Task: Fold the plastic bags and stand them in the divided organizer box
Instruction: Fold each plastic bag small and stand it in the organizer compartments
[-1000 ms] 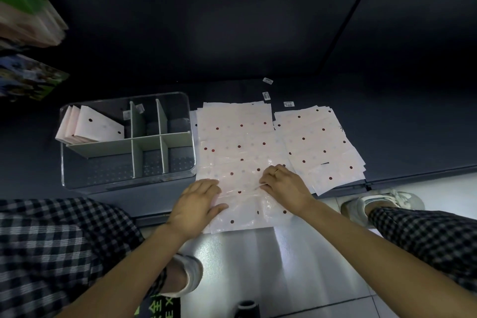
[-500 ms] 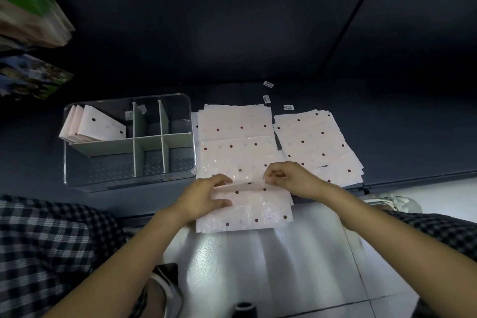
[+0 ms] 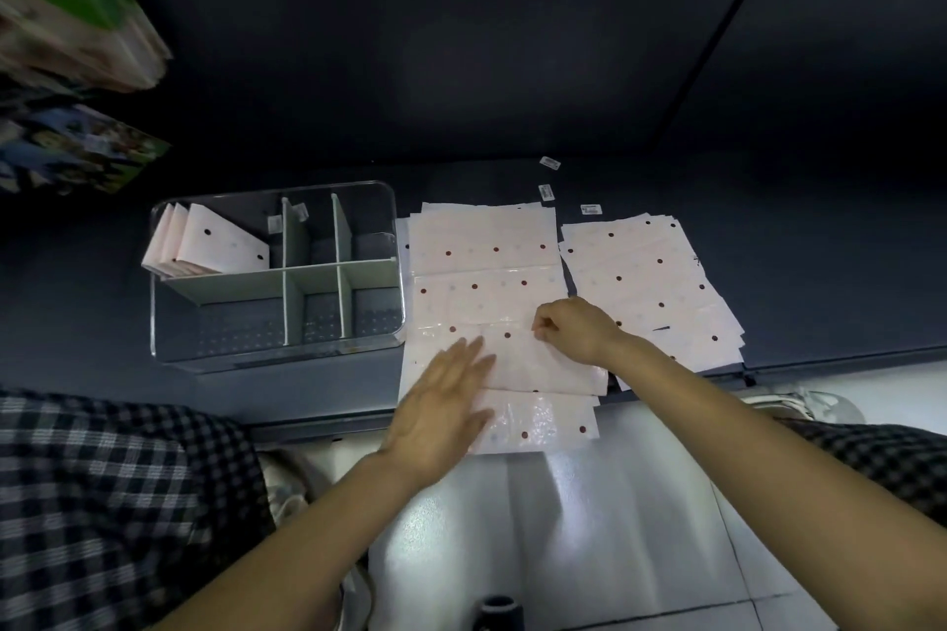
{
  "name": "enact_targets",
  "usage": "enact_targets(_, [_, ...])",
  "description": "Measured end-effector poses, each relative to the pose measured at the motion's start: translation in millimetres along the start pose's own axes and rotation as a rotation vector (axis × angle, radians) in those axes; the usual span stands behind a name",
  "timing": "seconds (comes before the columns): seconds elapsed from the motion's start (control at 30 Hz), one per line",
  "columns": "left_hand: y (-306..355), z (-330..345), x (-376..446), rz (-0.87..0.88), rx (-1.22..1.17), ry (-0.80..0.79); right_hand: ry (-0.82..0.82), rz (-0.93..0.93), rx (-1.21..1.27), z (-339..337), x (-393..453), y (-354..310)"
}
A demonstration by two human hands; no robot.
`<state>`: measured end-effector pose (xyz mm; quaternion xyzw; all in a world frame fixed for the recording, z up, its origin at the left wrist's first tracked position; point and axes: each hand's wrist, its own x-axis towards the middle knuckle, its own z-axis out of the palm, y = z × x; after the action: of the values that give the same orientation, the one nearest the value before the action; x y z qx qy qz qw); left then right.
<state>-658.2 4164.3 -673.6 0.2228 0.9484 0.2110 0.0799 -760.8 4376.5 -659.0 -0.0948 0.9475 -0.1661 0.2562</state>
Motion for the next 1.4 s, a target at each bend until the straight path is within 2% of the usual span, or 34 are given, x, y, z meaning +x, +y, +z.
enact_targets(0.13, [-1,24,-1,0.024,0.238,-0.202,0.084,-0.033,-0.048,12,-2,1])
enact_targets(0.27, [-7,36,-4,-0.021,0.279,-0.316,0.086,-0.082,-0.042,19,-6,-1])
enact_targets(0.4, [-6,38,-4,-0.019,0.305,-0.352,0.037,-0.073,-0.07,19,0,-5])
enact_targets(0.63, [-8,37,-2,-0.015,0.239,-0.362,-0.164,-0.044,-0.159,12,12,-17])
enact_targets(0.7, [-7,28,0,-0.059,0.107,-0.298,-0.195,-0.045,-0.09,7,10,-19])
enact_targets(0.77, [-3,13,5,-0.133,-0.089,-0.075,-0.181,-0.023,0.061,-2,3,-19])
enact_targets(0.83, [5,-7,14,-0.28,-0.317,0.212,-0.122,0.016,0.327,-13,-8,-18])
enact_targets(0.9, [12,-27,23,-0.488,-0.615,0.329,-0.074,0.056,0.716,-22,-22,-19])
enact_targets(0.97, [17,-43,30,-0.657,-1.007,0.263,-0.065,0.072,1.021,-26,-33,-25])
enact_targets(1.0, [18,-49,32,-0.688,-1.177,0.212,-0.057,0.069,1.099,-27,-38,-31])
enact_targets(1.1, [24,-62,30,-0.652,-1.441,0.171,-0.032,0.042,1.199,-25,-45,-49])
enact_targets(1.2, [25,-73,28,-0.639,-1.48,0.235,0.012,0.016,1.192,-25,-55,-62])
enact_targets(1.4, [20,-92,23,-0.584,-1.361,0.219,0.136,-0.03,1.125,-38,-74,-68])
